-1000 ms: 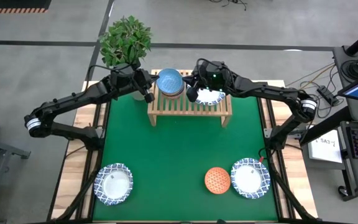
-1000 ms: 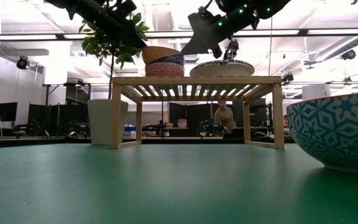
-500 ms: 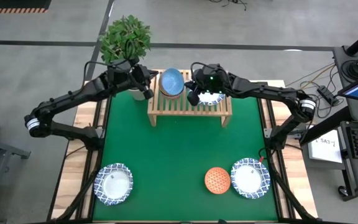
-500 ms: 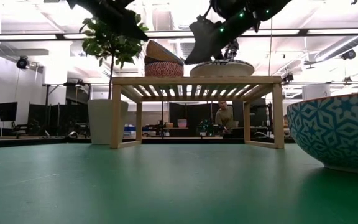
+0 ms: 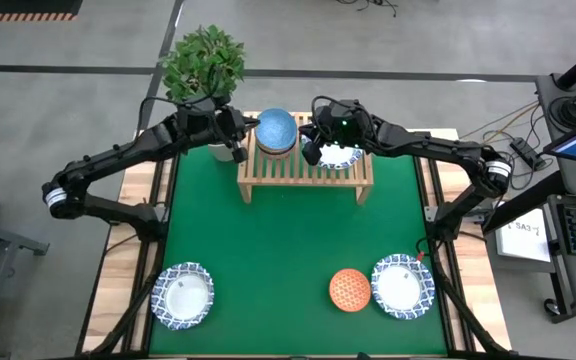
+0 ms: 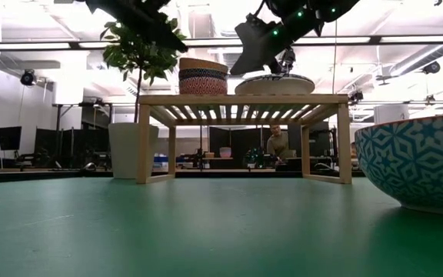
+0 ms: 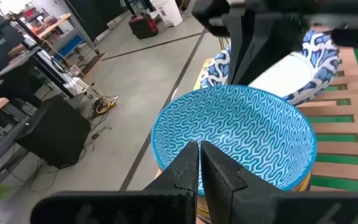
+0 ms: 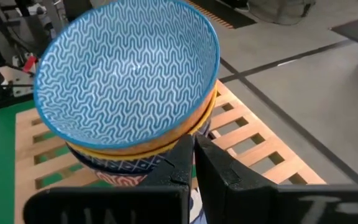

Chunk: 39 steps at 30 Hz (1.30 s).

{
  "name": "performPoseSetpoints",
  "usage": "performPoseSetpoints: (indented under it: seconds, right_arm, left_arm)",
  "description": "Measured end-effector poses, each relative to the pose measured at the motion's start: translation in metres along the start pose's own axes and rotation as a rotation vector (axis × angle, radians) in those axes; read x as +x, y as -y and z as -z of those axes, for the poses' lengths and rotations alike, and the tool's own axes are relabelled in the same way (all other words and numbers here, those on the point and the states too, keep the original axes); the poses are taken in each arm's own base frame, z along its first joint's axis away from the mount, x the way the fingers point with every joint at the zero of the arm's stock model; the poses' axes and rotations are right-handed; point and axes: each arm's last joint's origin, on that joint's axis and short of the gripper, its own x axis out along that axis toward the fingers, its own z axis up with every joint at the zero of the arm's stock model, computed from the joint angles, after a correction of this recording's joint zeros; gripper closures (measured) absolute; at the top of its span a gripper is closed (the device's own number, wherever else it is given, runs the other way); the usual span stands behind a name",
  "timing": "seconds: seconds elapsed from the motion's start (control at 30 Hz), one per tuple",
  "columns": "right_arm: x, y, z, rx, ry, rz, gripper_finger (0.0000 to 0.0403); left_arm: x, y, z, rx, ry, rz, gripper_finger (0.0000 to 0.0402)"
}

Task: Place and stack bowls onto a shelf
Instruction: Stack the light blue bowl on top of the yellow bowl on the shelf

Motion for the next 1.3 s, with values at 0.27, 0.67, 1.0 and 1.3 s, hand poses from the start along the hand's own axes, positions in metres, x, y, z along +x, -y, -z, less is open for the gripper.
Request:
performPoseSetpoints:
  seconds: [0.27, 0.67, 1.0, 1.3]
  right_arm:
    - [-0.001, 0.0, -0.001, 0.0, 0.006, 0.0, 0.0394]
    - [-0.001, 0.0, -0.007, -0.014, 0.06, 0.001, 0.0394]
    - [-0.001, 0.0, -0.01, -0.014, 0.089, 0.001, 0.0394]
    - [-0.001, 0.0, -0.009, -0.021, 0.083, 0.002, 0.0394]
  left_arm:
    - [0.016, 0.002, 0.008, 0.002, -0.069, -0.03, 0.0402]
    - [0.008, 0.0, 0.007, -0.024, -0.075, -0.043, 0.0402]
    - [0.001, -0.002, 0.005, -0.021, -0.084, -0.084, 0.0402]
    - [-0.026, 0.001, 0.013, 0.049, -0.205, -0.038, 0.0402]
